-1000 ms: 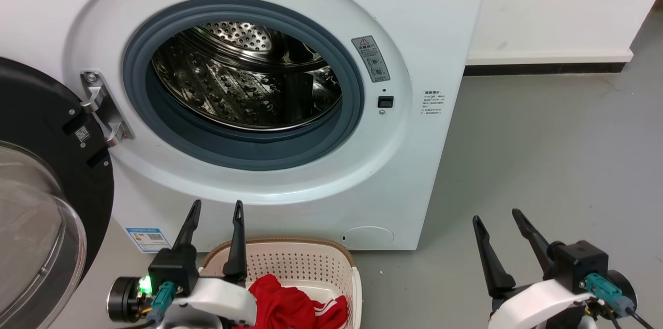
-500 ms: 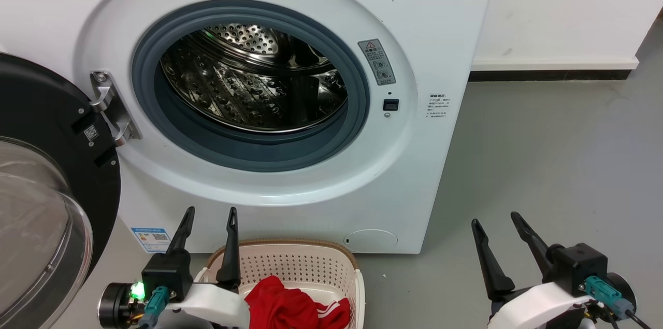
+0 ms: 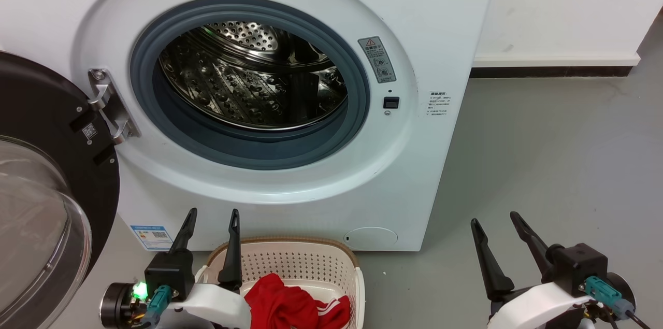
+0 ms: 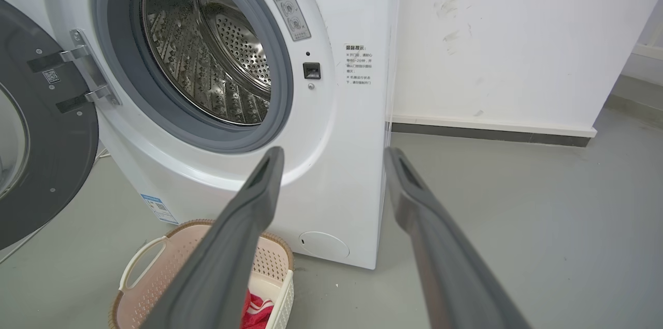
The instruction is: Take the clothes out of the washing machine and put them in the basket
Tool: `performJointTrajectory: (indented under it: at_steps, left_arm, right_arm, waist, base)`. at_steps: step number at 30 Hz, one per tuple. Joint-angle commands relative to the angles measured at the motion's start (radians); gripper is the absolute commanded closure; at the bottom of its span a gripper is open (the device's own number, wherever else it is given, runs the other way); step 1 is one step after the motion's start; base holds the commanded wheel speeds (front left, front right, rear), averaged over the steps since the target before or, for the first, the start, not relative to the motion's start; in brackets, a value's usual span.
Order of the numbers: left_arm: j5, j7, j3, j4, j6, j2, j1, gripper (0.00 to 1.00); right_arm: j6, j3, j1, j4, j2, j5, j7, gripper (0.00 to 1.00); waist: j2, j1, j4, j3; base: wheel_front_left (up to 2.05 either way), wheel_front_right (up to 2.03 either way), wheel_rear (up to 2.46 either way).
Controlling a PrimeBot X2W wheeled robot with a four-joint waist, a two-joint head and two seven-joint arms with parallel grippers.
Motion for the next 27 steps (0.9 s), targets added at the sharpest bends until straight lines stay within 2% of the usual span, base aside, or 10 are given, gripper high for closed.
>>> performJointTrajectory:
  at_steps: [1,4,5,8,27]
  left_arm:
    - [-0.003,0.003,-0.005,0.001,0.0,0.005,-0.012,0.0]
    - [-0.005,0.004,-0.008,0.002,-0.001,0.005,-0.014,0.0]
    - [-0.001,0.002,-0.007,0.002,0.0,0.001,-0.002,1.0]
    - [-0.01,0.008,-0.007,0.029,-0.002,-0.004,0.01,1.0]
    - [-0.372,0.081,0.057,0.053,-0.047,-0.019,-0.02,1.0]
  right_arm:
    - [-0.001,0.001,0.005,0.0,0.002,0.004,-0.003,0.0]
    - [-0.001,0.001,0.004,0.001,0.002,0.004,-0.004,0.0]
    - [0.0,0.001,0.0,0.001,0.0,0.004,-0.001,1.0]
    - [0.0,0.005,0.008,0.022,0.0,0.013,-0.002,1.0]
    - [0.0,-0.019,-0.041,0.081,-0.024,0.407,0.006,1.0]
  waist:
    - [-0.0001,-0.0001,0.0,0.0]
    - [-0.0001,-0.0001,0.001,0.001]
    - [-0.0001,0.0,0.001,0.001]
    - [-0.0001,0.0,0.001,0.001]
    - [-0.0001,0.0,-0.005,0.006]
  base:
    - [0.0,0.0,0.0]
    - [0.0,0.0,0.0]
    - [0.0,0.0,0.0]
    - [0.0,0.0,0.0]
    - [0.0,0.0,0.0]
